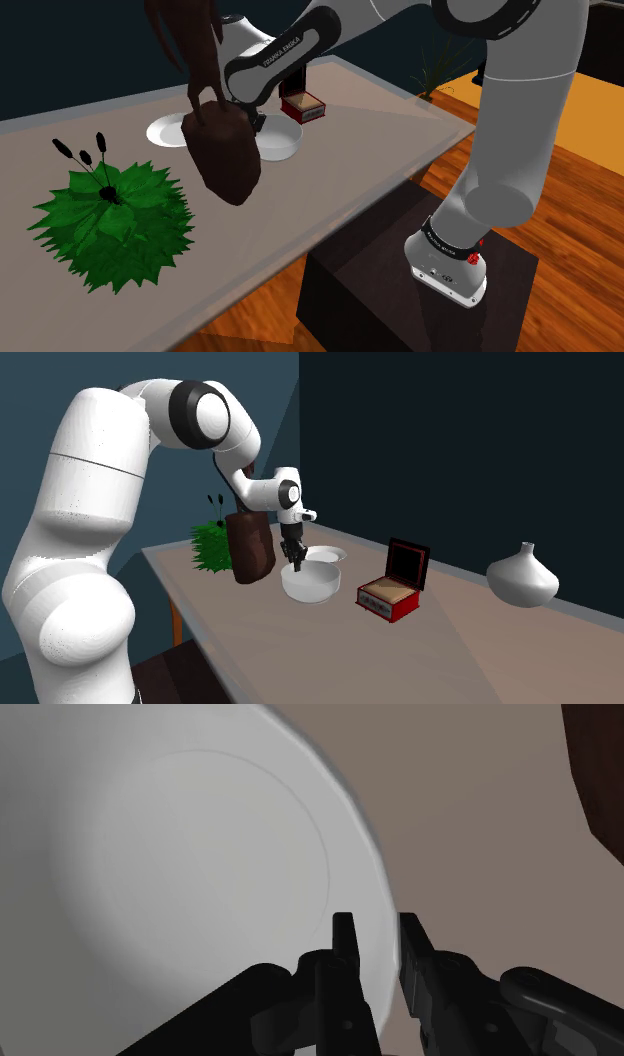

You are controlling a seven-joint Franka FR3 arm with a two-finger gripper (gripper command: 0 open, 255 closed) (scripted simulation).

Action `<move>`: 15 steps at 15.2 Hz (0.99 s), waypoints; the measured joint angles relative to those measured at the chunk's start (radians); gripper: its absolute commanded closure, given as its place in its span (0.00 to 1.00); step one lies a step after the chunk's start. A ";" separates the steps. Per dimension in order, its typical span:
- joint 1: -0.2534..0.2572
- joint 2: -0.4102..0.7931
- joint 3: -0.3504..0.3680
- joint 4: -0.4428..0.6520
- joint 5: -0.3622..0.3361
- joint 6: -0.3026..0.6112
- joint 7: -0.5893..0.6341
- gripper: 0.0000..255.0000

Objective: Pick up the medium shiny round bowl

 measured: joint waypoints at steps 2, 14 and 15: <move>0.000 0.000 0.000 0.000 0.000 0.000 0.000 1.00; -0.006 -0.058 0.009 0.038 0.024 -0.096 -0.023 1.00; -0.006 -0.067 0.011 0.042 0.027 -0.109 -0.024 1.00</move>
